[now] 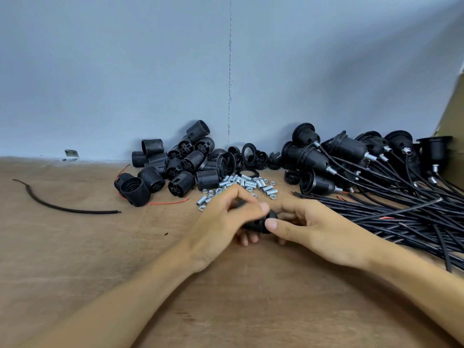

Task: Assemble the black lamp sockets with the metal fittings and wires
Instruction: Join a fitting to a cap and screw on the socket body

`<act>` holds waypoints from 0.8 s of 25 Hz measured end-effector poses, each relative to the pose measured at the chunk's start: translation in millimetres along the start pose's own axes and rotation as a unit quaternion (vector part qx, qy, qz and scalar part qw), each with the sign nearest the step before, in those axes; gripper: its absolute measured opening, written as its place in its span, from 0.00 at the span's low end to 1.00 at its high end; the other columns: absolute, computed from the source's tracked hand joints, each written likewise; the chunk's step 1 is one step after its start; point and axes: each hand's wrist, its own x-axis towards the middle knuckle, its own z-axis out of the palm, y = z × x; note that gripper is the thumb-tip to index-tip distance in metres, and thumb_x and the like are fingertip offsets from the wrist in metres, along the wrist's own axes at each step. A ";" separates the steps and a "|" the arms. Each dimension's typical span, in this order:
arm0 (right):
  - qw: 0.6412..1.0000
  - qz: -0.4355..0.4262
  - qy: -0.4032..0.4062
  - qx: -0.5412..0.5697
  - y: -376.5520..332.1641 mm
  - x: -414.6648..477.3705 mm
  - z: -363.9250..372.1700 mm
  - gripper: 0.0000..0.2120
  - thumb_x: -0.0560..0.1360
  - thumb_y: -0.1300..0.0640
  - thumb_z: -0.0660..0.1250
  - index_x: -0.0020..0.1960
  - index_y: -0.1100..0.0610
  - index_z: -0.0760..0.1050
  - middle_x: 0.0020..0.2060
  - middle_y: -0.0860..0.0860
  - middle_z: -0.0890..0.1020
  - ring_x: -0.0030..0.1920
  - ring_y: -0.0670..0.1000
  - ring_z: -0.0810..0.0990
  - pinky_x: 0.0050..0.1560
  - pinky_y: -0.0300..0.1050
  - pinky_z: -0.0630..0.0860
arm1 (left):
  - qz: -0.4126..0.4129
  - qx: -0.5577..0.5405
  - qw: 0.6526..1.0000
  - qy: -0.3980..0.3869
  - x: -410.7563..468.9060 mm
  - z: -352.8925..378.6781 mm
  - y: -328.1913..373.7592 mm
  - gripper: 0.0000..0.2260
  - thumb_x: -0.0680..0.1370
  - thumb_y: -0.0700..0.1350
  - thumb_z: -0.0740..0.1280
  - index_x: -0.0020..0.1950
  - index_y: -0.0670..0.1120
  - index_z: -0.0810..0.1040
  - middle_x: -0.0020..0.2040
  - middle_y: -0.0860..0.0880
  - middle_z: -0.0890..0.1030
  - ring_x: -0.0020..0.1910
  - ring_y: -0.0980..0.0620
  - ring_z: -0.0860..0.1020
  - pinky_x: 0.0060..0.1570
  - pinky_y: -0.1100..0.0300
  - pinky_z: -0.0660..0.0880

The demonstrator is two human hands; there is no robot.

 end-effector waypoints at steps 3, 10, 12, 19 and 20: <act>0.999 -0.007 -0.024 0.026 -3.6 -1.2 6.3 0.11 0.79 0.55 0.65 0.58 0.58 0.80 0.42 0.46 0.83 0.40 0.42 0.77 0.46 0.35 0.74 | -0.047 -0.059 0.996 0.053 3.6 3.6 2.7 0.13 0.76 0.54 0.62 0.35 0.49 0.76 0.28 0.42 0.78 0.18 0.48 0.71 0.19 0.64 0.61; 0.999 -0.006 0.013 0.039 -1.8 -4.5 18.7 0.12 0.75 0.48 0.67 0.54 0.53 0.80 0.41 0.40 0.84 0.40 0.39 0.79 0.46 0.33 0.74 | -0.023 0.047 0.995 0.081 2.0 8.1 0.2 0.12 0.75 0.42 0.59 0.44 0.45 0.83 0.28 0.42 0.80 0.16 0.51 0.70 0.19 0.67 0.63; 0.999 -0.008 0.025 0.032 -1.8 -5.8 21.3 0.14 0.74 0.46 0.67 0.54 0.53 0.80 0.40 0.40 0.84 0.41 0.38 0.80 0.46 0.33 0.73 | -0.007 0.090 0.991 0.096 1.4 8.6 -0.7 0.14 0.78 0.39 0.58 0.42 0.48 0.83 0.27 0.40 0.80 0.15 0.52 0.70 0.18 0.67 0.63; 0.997 -0.015 0.068 0.015 -1.7 -4.7 28.3 0.13 0.73 0.44 0.69 0.52 0.51 0.80 0.42 0.51 0.85 0.41 0.48 0.83 0.50 0.47 0.78 | 0.021 0.118 0.981 0.156 -0.3 9.3 -3.1 0.17 0.78 0.34 0.58 0.36 0.45 0.82 0.22 0.50 0.76 0.15 0.58 0.69 0.18 0.68 0.62; 0.997 -0.018 0.074 0.005 -2.1 -5.0 29.2 0.12 0.73 0.43 0.68 0.51 0.50 0.80 0.42 0.51 0.85 0.41 0.49 0.83 0.50 0.49 0.79 | 0.025 0.127 0.978 0.161 0.1 8.9 -4.3 0.18 0.78 0.35 0.59 0.35 0.46 0.82 0.23 0.52 0.76 0.17 0.59 0.70 0.21 0.68 0.63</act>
